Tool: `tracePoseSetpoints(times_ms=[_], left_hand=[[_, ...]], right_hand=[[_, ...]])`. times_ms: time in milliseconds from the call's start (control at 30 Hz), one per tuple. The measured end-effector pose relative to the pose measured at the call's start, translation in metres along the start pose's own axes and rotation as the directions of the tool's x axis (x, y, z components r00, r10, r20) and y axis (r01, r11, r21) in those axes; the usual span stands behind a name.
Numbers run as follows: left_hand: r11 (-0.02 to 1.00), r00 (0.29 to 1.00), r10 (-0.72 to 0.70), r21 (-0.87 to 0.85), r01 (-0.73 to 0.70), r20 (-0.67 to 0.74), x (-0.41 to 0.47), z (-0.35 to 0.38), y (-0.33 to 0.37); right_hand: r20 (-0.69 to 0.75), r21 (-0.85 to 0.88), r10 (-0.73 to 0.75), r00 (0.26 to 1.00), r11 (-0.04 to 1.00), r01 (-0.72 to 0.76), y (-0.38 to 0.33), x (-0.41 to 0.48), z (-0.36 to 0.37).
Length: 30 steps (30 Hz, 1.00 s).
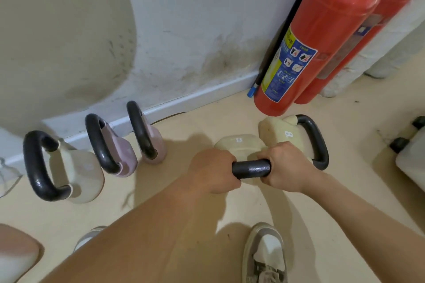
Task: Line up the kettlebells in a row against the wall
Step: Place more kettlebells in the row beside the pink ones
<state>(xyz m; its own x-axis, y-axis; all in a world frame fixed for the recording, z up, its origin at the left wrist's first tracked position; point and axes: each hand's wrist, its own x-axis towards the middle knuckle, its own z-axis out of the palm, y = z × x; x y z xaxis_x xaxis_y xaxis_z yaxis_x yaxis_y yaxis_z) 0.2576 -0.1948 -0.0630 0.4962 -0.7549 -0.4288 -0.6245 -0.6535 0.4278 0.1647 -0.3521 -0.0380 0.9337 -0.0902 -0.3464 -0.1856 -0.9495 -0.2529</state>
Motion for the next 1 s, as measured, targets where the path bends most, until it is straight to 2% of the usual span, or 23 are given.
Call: tracePoseSetpoints(times_ms=[167, 467, 800, 1000], left_hand=[[0.986, 0.980, 0.054, 0.145, -0.082, 0.189, 0.034, -0.048, -0.010], [0.925, 0.930, 0.101, 0.310, -0.219, 0.355, 0.083, -0.095, -0.010], [0.747, 0.928, -0.026, 0.624, -0.229, 0.372, 0.092, -0.145, -0.053], [0.649, 0.927, 0.012, 0.702, -0.293, 0.376, 0.100, -0.158, -0.073]], right_hand=[[0.022, 0.133, 0.111, 0.994, 0.985, -0.113, -0.001, 0.017, -0.007], [0.068, 0.420, 0.307, 0.949, 0.854, -0.307, -0.006, 0.046, -0.007], [0.018, 0.713, 0.356, 0.934, 0.650, -0.262, -0.072, 0.108, 0.011], [0.000, 0.790, 0.406, 0.914, 0.560, -0.250, -0.097, 0.127, 0.013]])
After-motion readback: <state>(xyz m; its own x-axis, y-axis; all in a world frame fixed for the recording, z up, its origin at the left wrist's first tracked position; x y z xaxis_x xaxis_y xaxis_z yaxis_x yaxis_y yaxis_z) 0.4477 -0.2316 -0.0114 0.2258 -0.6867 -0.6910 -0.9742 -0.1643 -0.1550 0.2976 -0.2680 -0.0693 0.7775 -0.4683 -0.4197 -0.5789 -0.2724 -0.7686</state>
